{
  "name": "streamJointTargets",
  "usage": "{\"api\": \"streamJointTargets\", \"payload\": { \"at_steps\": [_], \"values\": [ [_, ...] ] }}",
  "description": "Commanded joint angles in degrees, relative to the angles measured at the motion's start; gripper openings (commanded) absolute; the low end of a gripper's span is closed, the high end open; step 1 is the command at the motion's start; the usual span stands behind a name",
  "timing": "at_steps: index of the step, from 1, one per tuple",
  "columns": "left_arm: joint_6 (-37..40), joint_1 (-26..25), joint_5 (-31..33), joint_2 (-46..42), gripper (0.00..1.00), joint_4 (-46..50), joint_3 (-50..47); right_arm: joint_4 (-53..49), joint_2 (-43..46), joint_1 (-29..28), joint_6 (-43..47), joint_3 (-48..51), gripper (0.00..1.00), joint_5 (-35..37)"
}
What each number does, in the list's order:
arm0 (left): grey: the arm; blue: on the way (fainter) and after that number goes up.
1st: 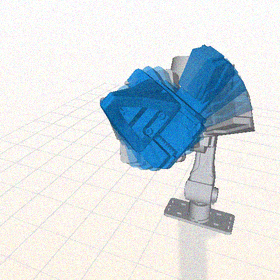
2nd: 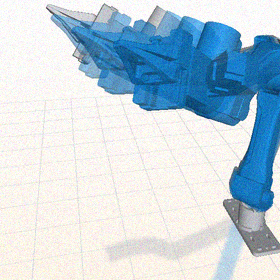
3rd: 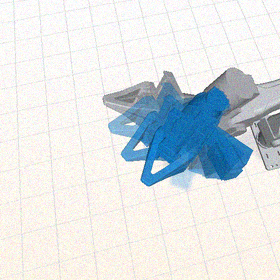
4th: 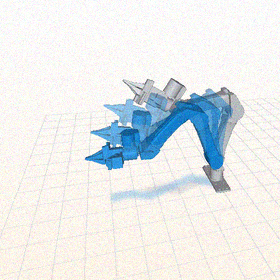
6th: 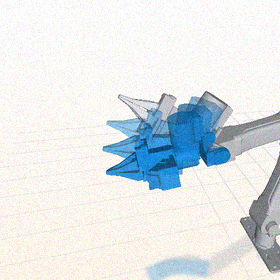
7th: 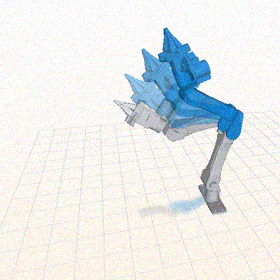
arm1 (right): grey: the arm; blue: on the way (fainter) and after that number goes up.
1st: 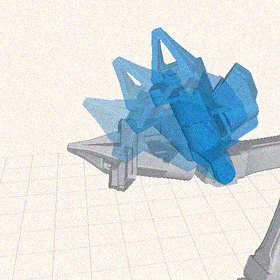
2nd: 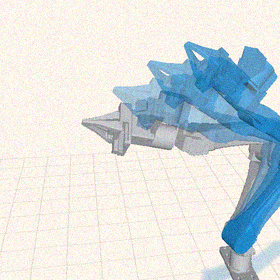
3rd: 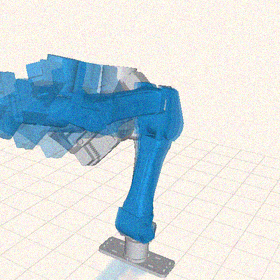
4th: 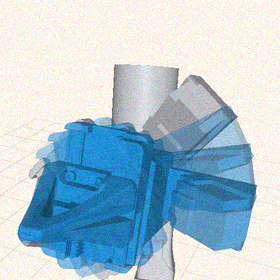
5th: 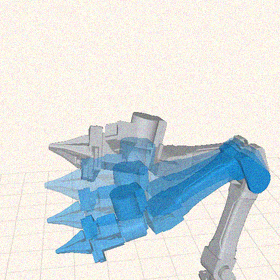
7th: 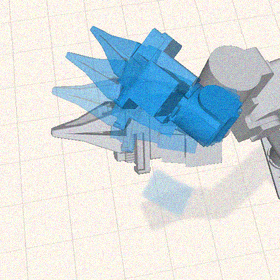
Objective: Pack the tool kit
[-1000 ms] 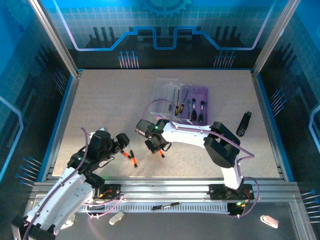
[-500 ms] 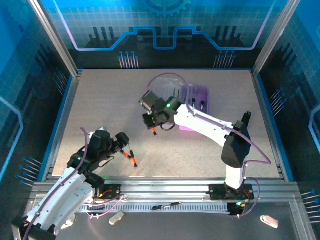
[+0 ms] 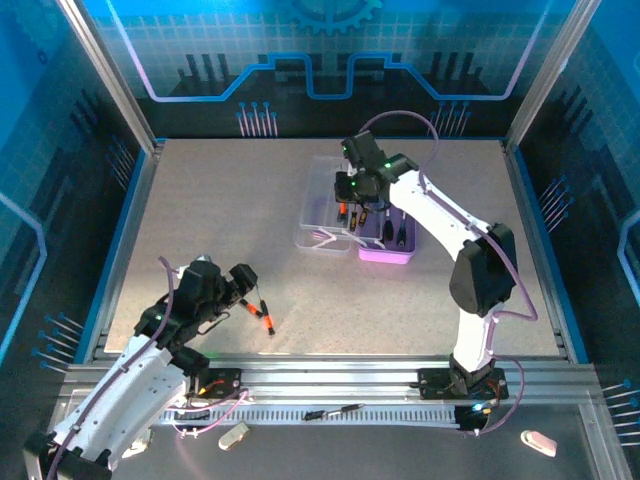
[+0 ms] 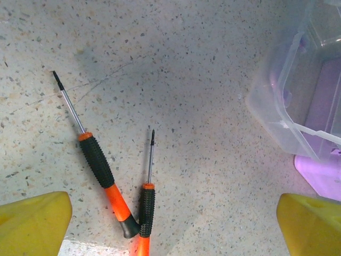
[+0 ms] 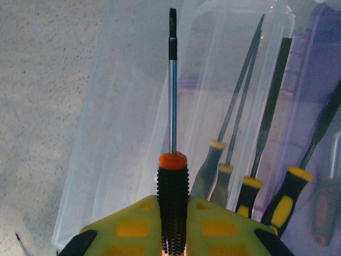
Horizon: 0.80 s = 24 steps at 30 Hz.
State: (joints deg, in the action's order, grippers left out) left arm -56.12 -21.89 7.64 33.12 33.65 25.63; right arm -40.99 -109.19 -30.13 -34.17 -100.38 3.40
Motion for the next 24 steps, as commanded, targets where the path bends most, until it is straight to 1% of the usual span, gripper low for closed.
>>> {"api": "streamJointTargets", "payload": {
  "at_steps": [1, 5, 7, 10, 13, 16, 18, 21, 24],
  "values": [
    [-4.1, 0.5, -1.3, -0.7, 0.99, -2.5, -2.9, 1.8, -3.8, 1.0, -2.0, -3.1, 0.14, -4.1],
    [-6.0, 0.5, -2.1, -0.5, 0.99, -4.2, -4.2, 2.7, -6.0, 1.2, -3.8, -4.0, 0.15, -4.3],
    [-4.8, 0.4, -1.7, -0.2, 0.99, -4.0, -3.4, 3.9, -6.0, 1.3, -4.6, -3.1, 0.15, -3.7],
    [-2.8, 0.5, -0.4, 0.7, 0.99, -2.8, -1.9, 4.8, -6.8, 1.5, -5.5, -3.0, 0.16, -4.9],
    [-2.3, 0.5, 0.0, 2.0, 0.99, -2.8, -1.1, 5.1, -6.7, 1.6, -6.6, -2.4, 0.2, -4.4],
    [-3.0, 0.5, -0.6, 3.2, 0.99, -3.8, -1.2, 6.1, -5.7, 1.5, -7.6, -1.0, 0.29, -4.2],
    [-3.7, 0.4, -0.9, 4.0, 0.99, -4.8, -1.4, 6.4, -5.1, 1.5, -7.9, -0.4, 0.3, -4.4],
    [-3.5, 0.5, -0.8, 4.8, 0.99, -5.7, -1.1, 6.3, -4.4, 1.5, -8.0, -0.3, 0.35, -4.6],
    [-2.2, 0.5, -0.2, 5.3, 0.99, -5.5, 0.0, 6.4, -2.7, 1.3, -7.5, 0.0, 0.34, -4.4]
  ]
}}
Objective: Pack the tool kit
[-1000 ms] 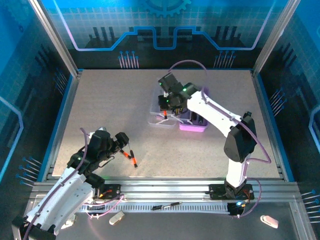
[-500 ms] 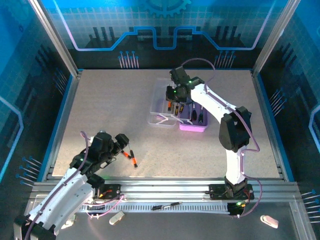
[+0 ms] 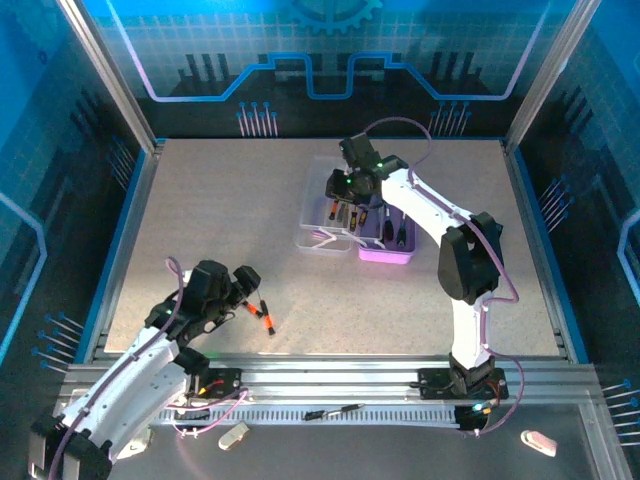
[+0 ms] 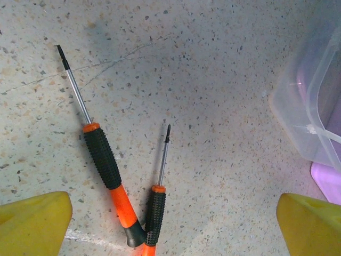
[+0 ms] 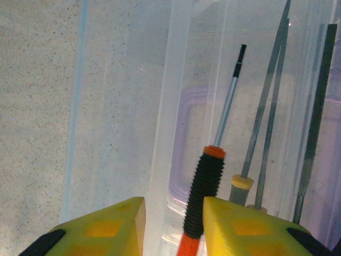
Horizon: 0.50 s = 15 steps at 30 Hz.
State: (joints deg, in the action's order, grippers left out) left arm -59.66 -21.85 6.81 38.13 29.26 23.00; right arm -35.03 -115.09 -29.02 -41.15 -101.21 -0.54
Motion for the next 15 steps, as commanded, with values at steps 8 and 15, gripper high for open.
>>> {"api": "streamJointTargets", "payload": {
  "at_steps": [8, 15],
  "values": [
    [6.1, 0.8, 4.0, 0.4, 0.99, 1.8, 5.2, -2.1, 9.4, -2.0, 4.0, 1.8, 0.34, 2.7],
    [8.3, 2.8, 4.9, 0.6, 0.99, 2.5, 6.0, -5.1, 12.9, -8.3, 9.1, 2.9, 0.35, 8.5]
  ]
}}
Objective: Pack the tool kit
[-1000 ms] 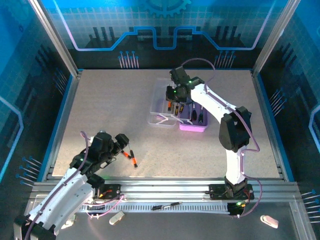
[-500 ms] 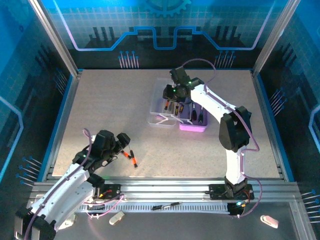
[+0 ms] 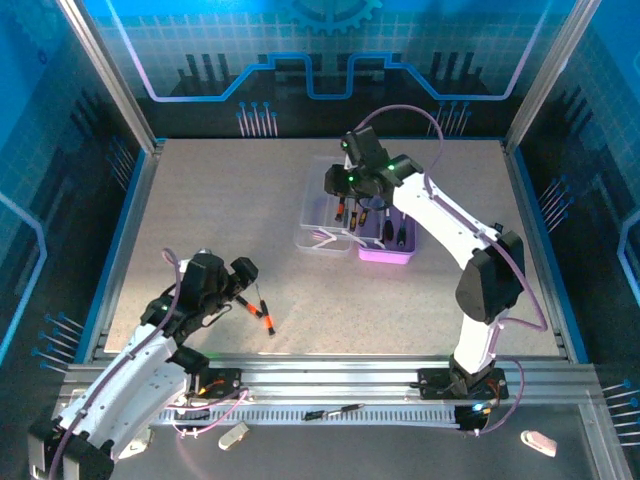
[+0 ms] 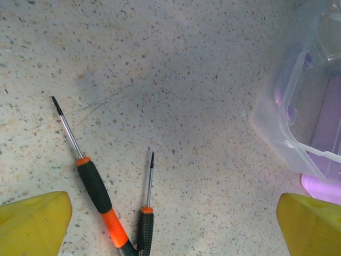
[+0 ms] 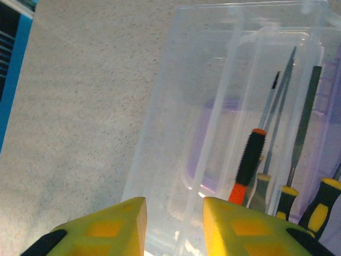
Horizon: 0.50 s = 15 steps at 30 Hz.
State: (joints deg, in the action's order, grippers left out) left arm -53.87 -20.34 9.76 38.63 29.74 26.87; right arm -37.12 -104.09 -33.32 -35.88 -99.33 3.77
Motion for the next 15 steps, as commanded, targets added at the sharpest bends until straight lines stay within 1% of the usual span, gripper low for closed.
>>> {"api": "streamJointTargets", "payload": {
  "at_steps": [1, 4, 6, 11, 12, 15],
  "values": [
    [2.6, 1.7, 2.7, 0.3, 0.99, 2.7, 2.5, -2.6, 1.9, -5.6, 5.4, 1.6, 0.36, 5.9],
    [2.8, 3.4, 5.5, 1.1, 0.99, 5.7, 4.1, -2.8, 0.8, -10.9, 9.5, 2.5, 0.38, 13.8],
    [3.3, 4.6, 6.8, 1.4, 0.99, 6.5, 4.7, -4.2, -0.5, -14.0, 9.9, 2.1, 0.39, 17.1],
    [5.0, 8.7, 5.6, 1.8, 0.99, 5.3, 3.7, -4.1, -3.9, -21.8, 7.9, 2.1, 0.39, 21.3],
    [4.6, 10.1, 4.5, 1.9, 0.99, 4.6, 2.8, -3.9, -4.9, -23.1, 7.6, 2.1, 0.4, 22.0],
    [0.7, 14.1, 0.9, 3.5, 0.99, 5.0, 1.5, -5.4, -8.1, -25.4, 5.9, 0.7, 0.41, 21.3]
  ]
}}
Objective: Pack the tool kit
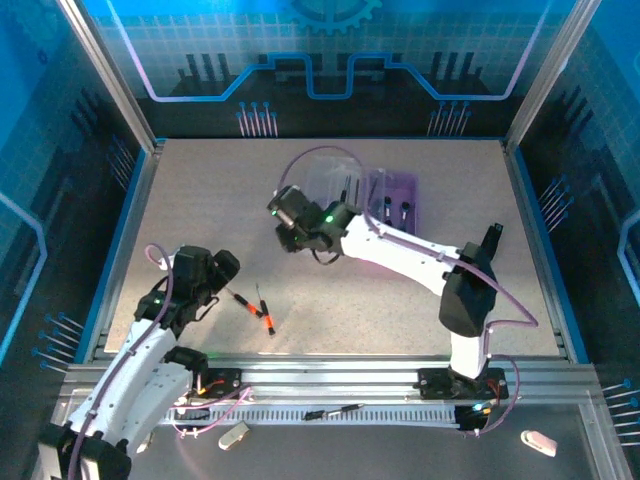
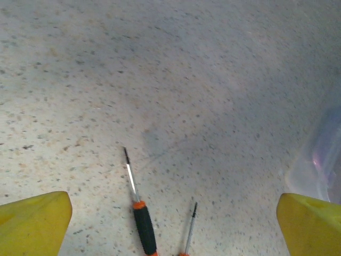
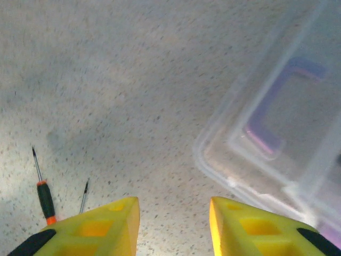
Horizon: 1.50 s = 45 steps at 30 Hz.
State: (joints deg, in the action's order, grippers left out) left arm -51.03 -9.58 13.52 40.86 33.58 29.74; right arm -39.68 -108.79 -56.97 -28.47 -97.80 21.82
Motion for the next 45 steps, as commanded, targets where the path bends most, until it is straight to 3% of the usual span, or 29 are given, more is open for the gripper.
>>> {"api": "streamJointTargets", "payload": {
  "at_steps": [1, 10, 24, 30, 37, 45],
  "values": [
    [-3.1, 4.4, -3.7, 1.5, 0.99, 1.5, -1.5, -3.6, -4.6, -2.4, -2.0, -1.6, 0.42, 3.3],
    [-5.2, 6.3, -4.0, -0.6, 0.99, 2.3, -2.8, -6.4, -10.7, -5.4, -1.9, -4.9, 0.4, -1.7],
    [-6.1, 6.8, -6.0, -1.5, 0.99, 2.8, -3.1, -8.4, -17.2, -11.5, -5.8, -7.1, 0.51, -6.3],
    [-7.3, 6.8, -7.8, -3.0, 0.99, 3.0, -3.9, -6.8, -18.7, -11.1, -6.3, -6.6, 0.51, -8.9],
    [-6.0, 6.8, -6.8, -4.6, 0.99, 3.9, -3.4, -5.8, -20.2, -9.9, -5.9, -7.7, 0.42, -10.0],
    [-5.4, 6.9, -6.5, -4.7, 0.99, 4.0, -2.4, -6.4, -23.0, -9.7, -6.1, -9.8, 0.44, -10.7]
  ]
}}
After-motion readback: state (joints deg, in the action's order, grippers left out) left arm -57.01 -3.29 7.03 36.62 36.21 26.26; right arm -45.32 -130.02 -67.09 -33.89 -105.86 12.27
